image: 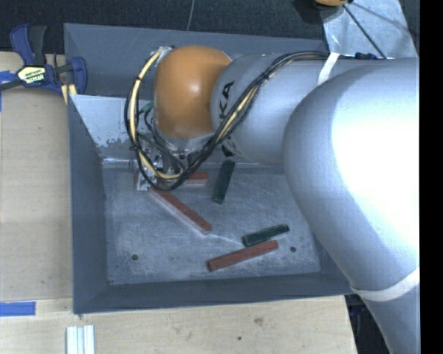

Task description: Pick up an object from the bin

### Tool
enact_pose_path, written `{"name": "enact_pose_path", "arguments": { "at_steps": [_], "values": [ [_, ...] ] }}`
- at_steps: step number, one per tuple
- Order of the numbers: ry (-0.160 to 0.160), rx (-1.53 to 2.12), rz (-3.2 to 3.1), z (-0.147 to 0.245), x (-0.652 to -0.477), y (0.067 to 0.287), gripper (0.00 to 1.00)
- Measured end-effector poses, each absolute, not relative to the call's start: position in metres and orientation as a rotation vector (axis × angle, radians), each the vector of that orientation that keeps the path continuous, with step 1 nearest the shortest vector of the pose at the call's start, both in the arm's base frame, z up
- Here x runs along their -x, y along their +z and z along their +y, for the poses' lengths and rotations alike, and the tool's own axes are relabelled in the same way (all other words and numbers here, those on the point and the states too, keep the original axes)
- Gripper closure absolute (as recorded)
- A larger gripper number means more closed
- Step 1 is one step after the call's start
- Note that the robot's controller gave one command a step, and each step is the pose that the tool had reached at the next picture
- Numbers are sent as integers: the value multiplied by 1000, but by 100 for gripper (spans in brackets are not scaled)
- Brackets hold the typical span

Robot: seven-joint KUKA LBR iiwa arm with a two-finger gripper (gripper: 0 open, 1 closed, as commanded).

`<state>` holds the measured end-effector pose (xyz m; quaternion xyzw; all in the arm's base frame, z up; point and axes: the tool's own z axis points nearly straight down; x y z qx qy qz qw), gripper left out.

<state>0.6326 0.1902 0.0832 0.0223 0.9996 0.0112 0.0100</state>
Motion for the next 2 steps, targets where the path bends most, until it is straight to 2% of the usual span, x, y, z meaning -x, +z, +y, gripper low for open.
{"name": "enact_pose_path", "arguments": {
  "at_steps": [1, 2],
  "values": [
    [1, -24, 3144, 172, -624, 118, 100],
    [4, -2, 3136, 118, -608, 141, 100]
  ]
}}
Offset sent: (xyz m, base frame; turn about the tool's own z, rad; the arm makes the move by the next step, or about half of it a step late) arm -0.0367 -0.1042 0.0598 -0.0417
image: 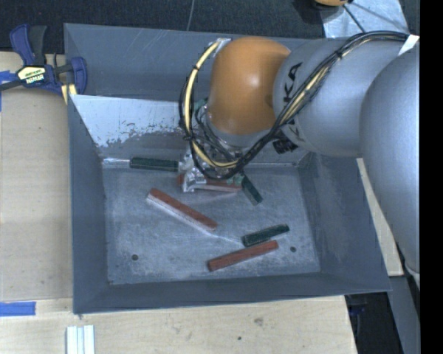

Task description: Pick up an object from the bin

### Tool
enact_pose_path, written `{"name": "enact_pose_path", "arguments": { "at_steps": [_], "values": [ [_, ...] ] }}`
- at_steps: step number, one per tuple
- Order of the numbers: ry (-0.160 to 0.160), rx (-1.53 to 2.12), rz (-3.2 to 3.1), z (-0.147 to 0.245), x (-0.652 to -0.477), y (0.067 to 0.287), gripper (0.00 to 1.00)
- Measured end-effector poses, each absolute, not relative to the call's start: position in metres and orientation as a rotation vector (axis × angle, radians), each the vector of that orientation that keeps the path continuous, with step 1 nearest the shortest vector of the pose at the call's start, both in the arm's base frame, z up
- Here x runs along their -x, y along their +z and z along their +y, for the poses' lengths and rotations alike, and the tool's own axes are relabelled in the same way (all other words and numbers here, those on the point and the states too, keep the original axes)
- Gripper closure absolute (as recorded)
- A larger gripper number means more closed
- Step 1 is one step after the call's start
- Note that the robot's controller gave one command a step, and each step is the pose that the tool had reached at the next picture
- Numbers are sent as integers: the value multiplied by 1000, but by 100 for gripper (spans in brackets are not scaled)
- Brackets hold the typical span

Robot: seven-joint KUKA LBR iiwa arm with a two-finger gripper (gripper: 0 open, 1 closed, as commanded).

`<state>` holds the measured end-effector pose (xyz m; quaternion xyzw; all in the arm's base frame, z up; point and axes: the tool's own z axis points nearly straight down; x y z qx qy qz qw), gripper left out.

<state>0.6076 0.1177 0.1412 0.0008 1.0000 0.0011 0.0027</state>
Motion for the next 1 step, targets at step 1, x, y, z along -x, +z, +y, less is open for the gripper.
{"name": "enact_pose_path", "arguments": {
  "at_steps": [1],
  "values": [
    [1, 1082, 2940, 146, -586, 277, 100]
  ]
}}
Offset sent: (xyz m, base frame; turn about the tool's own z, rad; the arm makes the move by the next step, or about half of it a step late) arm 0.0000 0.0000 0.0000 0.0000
